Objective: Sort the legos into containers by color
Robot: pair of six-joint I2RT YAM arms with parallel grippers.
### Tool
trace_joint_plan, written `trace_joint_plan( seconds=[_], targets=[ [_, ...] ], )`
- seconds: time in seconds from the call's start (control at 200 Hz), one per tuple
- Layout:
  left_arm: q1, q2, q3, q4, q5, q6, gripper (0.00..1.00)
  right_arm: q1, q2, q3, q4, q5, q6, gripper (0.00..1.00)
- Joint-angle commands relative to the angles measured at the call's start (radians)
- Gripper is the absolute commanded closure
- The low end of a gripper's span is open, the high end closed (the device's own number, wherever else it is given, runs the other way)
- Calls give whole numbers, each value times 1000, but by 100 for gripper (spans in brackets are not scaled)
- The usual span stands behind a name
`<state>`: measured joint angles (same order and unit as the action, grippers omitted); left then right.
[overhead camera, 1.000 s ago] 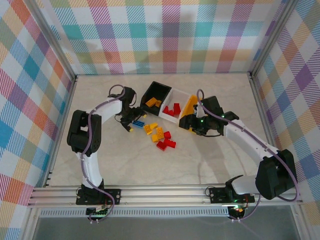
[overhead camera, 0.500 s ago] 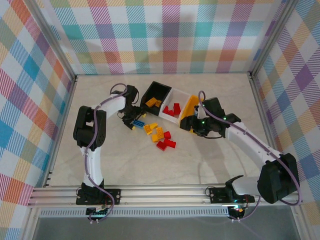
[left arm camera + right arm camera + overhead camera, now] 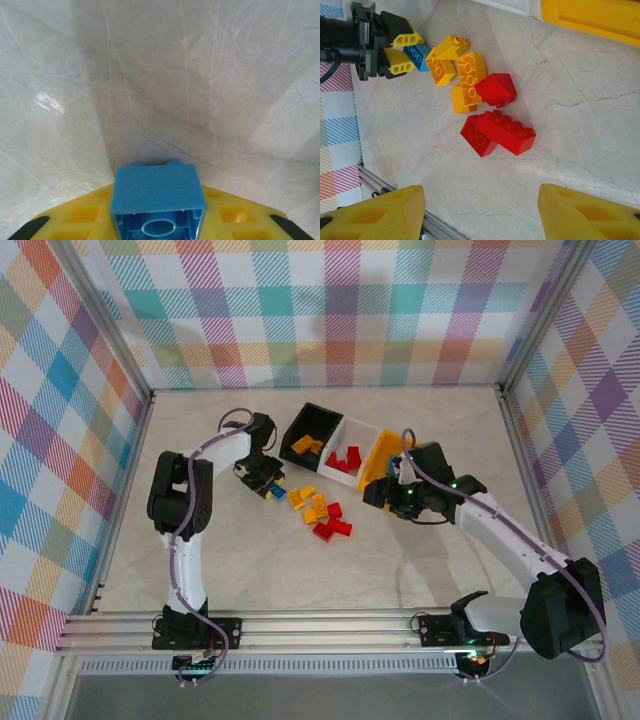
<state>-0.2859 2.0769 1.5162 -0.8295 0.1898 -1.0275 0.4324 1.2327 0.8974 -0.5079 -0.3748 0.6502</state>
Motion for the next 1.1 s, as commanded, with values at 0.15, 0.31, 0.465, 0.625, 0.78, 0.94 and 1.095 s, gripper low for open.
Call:
trace_joint_plan(
  seconds=[0.15, 0.31, 0.465, 0.625, 0.78, 0.94, 1.095],
  targets=[
    [17, -183, -118, 51, 20, 74, 66, 2, -35, 24, -19, 48, -11, 38],
    [5, -299, -158, 127, 128, 171, 64, -3, -67, 22, -68, 82, -30, 37],
    [-70, -314, -85, 135, 264, 314, 63, -19, -141, -18, -104, 112, -22, 37],
    [-175, -226, 73, 136, 332, 394, 63, -49, -254, -67, -120, 151, -1, 35],
    [-262, -51, 319, 96, 352, 432, 63, -58, -387, -121, -79, 192, 2, 31],
    [-326, 171, 625, 27, 355, 428, 63, -59, -504, -162, -73, 245, 11, 27],
    [-366, 365, 900, -26, 351, 381, 62, -59, -544, -164, -102, 260, 12, 25]
  ],
)
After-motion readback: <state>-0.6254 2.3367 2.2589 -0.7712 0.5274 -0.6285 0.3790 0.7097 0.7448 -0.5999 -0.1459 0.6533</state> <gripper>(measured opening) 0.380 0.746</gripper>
